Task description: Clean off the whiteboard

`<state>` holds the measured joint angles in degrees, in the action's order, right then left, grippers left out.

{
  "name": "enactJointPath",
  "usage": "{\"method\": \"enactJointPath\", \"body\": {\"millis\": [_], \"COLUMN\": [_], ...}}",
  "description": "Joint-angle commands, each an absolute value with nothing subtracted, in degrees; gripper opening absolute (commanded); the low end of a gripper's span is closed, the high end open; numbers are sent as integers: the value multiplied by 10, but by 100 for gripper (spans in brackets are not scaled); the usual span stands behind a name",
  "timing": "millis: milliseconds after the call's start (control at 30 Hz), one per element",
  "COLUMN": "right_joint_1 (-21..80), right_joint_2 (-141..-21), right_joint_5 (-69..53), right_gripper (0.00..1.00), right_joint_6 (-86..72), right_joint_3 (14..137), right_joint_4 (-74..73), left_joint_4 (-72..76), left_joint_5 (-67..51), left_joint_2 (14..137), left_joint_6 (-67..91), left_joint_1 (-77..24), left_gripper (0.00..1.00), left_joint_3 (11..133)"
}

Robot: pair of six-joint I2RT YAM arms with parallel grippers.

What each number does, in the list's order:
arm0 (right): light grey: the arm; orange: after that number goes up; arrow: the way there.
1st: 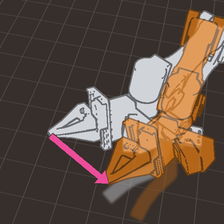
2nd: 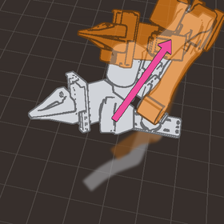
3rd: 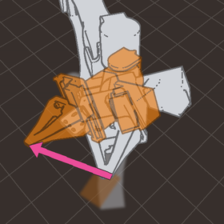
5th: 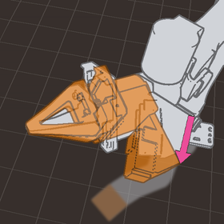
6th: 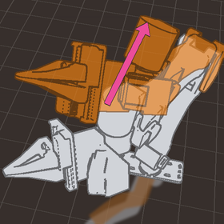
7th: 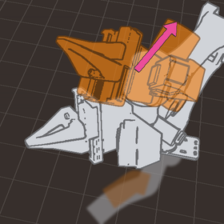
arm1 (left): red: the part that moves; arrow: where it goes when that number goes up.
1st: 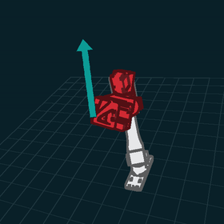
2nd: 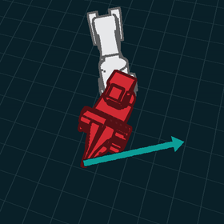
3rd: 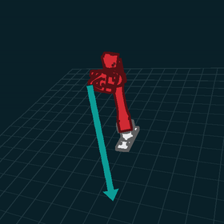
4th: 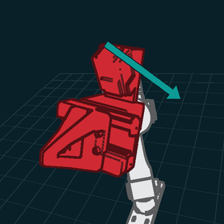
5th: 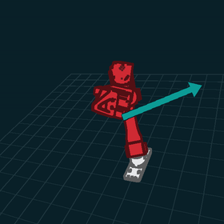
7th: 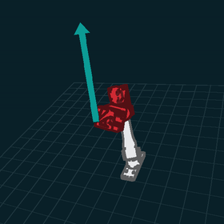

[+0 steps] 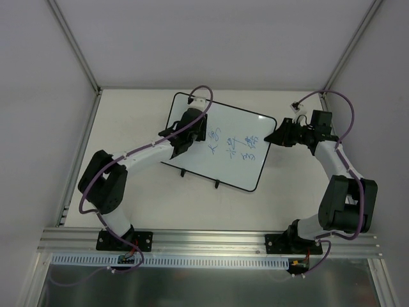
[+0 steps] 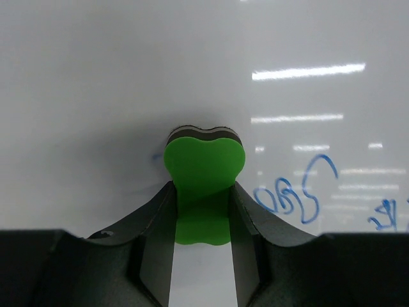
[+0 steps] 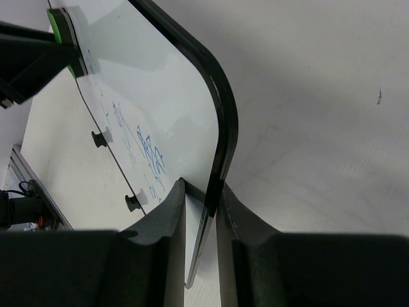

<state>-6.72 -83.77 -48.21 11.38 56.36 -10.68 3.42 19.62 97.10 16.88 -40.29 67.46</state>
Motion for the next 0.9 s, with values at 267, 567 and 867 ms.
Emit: {"method": "enactJointPath", "body": {"millis": [267,567,867], "right_joint_1": [-68,-68,-68], "right_joint_2": [-811,-808,-802], "right_joint_5": [-408,-402,-400], "right_gripper": [0,0,0], "right_joint_6": [169,169,166], "right_joint_3": [560,562,561], "right_joint_4": [-75,-75,-75], "left_joint_4": [-22,-55,-85], "left_joint_5": [142,102,128], "left_joint_2": [1000,1048,1104], "left_joint_6": [102,76,100], "left_joint_1": [-305,-424,-506], "left_gripper": [0,0,0], "left_joint_3": [708,767,804]}}
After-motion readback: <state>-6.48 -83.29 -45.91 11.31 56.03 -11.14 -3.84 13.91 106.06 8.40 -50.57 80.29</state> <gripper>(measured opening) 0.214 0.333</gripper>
